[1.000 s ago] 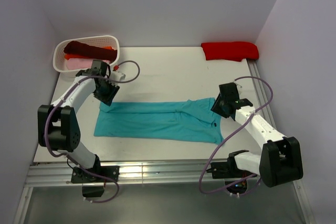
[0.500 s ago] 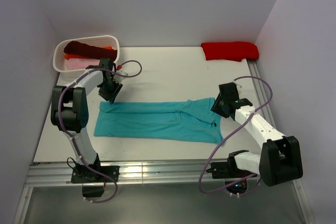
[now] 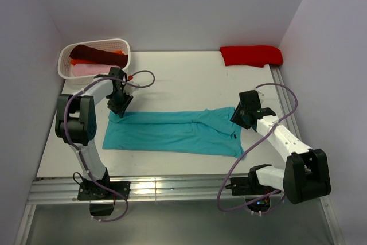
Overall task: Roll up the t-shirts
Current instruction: Fold the tshirt
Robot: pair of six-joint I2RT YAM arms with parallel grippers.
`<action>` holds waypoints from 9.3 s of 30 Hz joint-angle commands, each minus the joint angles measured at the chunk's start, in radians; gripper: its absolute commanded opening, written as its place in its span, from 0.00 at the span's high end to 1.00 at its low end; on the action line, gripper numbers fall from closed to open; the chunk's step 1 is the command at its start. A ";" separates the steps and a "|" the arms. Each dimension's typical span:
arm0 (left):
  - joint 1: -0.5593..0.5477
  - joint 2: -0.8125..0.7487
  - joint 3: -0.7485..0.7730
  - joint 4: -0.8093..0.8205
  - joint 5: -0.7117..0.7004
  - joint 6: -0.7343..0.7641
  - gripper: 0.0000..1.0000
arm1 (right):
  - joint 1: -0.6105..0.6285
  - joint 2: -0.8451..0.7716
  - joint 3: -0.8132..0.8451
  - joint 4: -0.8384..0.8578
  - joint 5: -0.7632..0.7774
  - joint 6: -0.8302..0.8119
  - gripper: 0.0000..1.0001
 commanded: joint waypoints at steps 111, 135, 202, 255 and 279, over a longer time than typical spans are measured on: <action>0.118 -0.278 -0.313 0.005 -0.022 0.102 1.00 | 0.339 0.404 0.440 -0.082 0.042 -0.038 1.00; 0.159 -0.269 -0.252 0.007 -0.046 0.087 1.00 | 0.471 0.212 0.163 -0.003 0.016 0.091 1.00; 0.164 -0.269 -0.263 0.011 -0.017 0.073 1.00 | 0.219 0.287 0.193 -0.032 0.111 0.071 0.59; 0.164 -0.292 -0.255 -0.015 -0.017 0.100 0.89 | -0.003 0.247 0.134 -0.026 0.065 -0.021 0.24; 0.164 -0.314 -0.145 -0.050 0.057 0.068 0.46 | -0.089 0.555 0.361 -0.119 0.164 -0.106 0.86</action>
